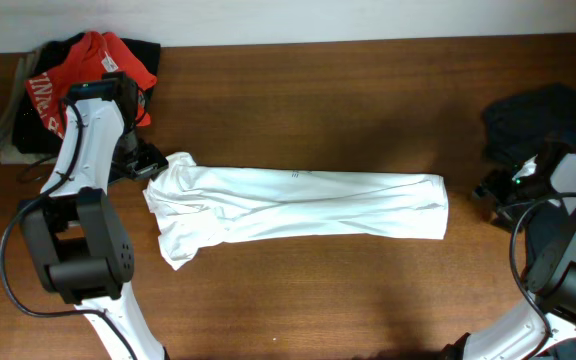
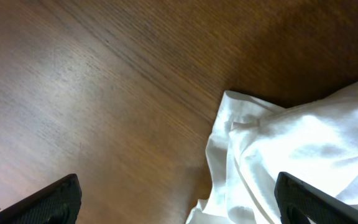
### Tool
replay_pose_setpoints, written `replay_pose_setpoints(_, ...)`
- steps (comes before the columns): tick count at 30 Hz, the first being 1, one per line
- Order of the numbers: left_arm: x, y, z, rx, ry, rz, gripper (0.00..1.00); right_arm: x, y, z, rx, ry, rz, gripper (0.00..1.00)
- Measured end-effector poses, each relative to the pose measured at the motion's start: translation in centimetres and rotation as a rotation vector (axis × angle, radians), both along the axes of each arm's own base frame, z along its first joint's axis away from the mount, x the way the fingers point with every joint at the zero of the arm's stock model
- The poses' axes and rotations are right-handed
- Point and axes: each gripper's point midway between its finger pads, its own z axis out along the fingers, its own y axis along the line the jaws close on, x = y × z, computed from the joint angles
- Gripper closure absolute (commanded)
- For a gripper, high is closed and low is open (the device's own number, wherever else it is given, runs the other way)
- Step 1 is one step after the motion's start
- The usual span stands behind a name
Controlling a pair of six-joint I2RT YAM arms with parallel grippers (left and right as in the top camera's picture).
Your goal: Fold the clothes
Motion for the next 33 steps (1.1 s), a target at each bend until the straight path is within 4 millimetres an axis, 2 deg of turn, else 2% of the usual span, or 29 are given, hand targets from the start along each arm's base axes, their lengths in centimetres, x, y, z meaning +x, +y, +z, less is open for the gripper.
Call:
replay_pose_setpoints(7,0.4,0.0,-0.1,0.001,-0.018,0.000,0.01,0.2,2.8,0.5,0.077,-0.058,0.192,0.01)
replay_pose_setpoints(18,0.4,0.0,-0.1,0.001,-0.019,0.000,0.01,1.9,9.4,0.1,0.083,-0.148,0.454,0.00)
replay_pose_setpoints(20,0.5,0.0,-0.1,0.001,-0.020,0.000,0.01,2.3,10.8,0.2,0.094,-0.169,0.490,0.11)
replay_pose_setpoints(24,0.5,0.0,-0.1,0.001,-0.022,0.000,0.01,2.3,13.2,-0.2,0.111,-0.182,0.549,0.57)
replay_pose_setpoints(28,0.5,0.0,-0.1,0.001,-0.021,0.000,0.01,1.8,14.2,-1.0,0.127,-0.167,0.557,0.91)
replay_pose_setpoints(29,0.5,0.0,-0.1,0.001,-0.021,0.000,0.01,1.8,14.2,-1.1,0.128,-0.161,0.547,0.95)
replay_pose_setpoints(33,0.5,0.0,-0.1,0.001,-0.021,0.000,0.01,1.8,14.2,-1.2,0.128,-0.161,0.541,0.96)
